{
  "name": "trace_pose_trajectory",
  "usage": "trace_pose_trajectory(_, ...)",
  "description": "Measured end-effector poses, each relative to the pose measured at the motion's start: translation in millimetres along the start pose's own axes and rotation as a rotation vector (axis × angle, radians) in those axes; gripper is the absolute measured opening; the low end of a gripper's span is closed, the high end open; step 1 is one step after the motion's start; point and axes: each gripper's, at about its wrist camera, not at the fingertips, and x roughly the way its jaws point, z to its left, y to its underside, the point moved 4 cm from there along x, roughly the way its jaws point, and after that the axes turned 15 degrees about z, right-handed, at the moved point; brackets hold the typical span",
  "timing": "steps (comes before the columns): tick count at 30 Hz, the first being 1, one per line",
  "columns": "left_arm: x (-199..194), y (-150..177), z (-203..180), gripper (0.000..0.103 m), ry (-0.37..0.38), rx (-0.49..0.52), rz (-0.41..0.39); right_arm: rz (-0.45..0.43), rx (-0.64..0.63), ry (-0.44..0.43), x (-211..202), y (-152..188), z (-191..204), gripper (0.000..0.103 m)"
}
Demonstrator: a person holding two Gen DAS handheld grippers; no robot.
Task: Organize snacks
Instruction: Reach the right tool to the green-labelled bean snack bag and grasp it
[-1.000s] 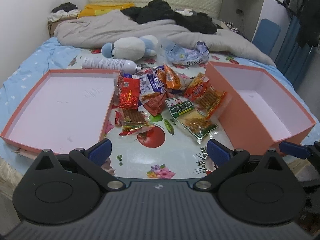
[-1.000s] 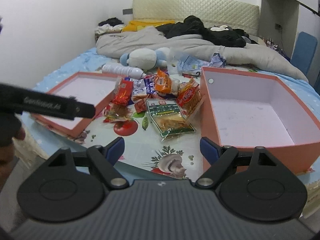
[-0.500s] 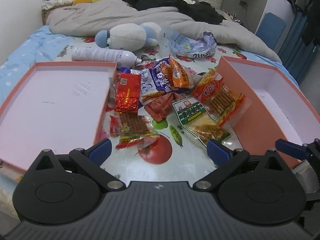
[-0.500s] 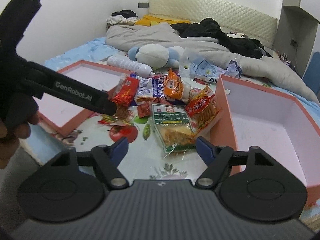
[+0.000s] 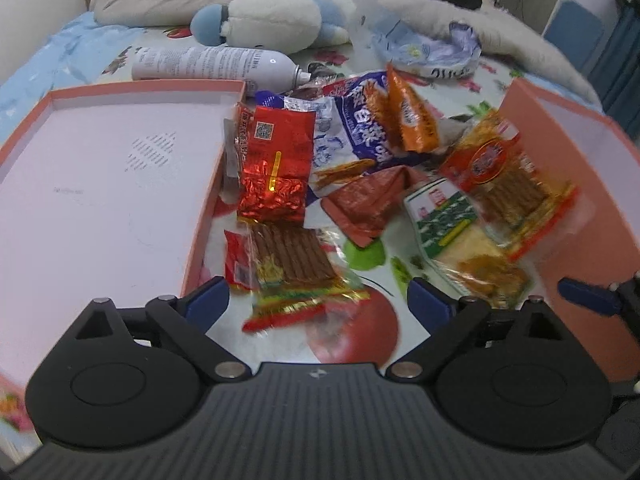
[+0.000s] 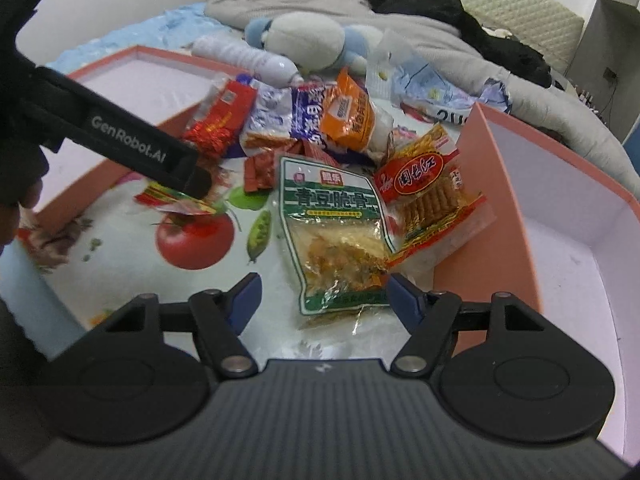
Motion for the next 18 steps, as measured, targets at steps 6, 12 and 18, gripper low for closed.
trace_pose_trajectory(6,24.2,-15.0,3.5,0.091,-0.03,0.013,0.019,0.041,0.051,-0.008,23.2,-11.9,-9.9,0.072)
trace_pose_trajectory(12,40.9,-20.4,4.4,0.086,-0.032,0.008,0.03,0.081,0.123,-0.089,40.9,-15.2,-17.1,0.072)
trace_pose_trajectory(18,50.0,-23.2,1.8,0.08,-0.067,0.02,0.027,0.105,0.071,-0.031,53.1,-14.8,-7.0,0.074)
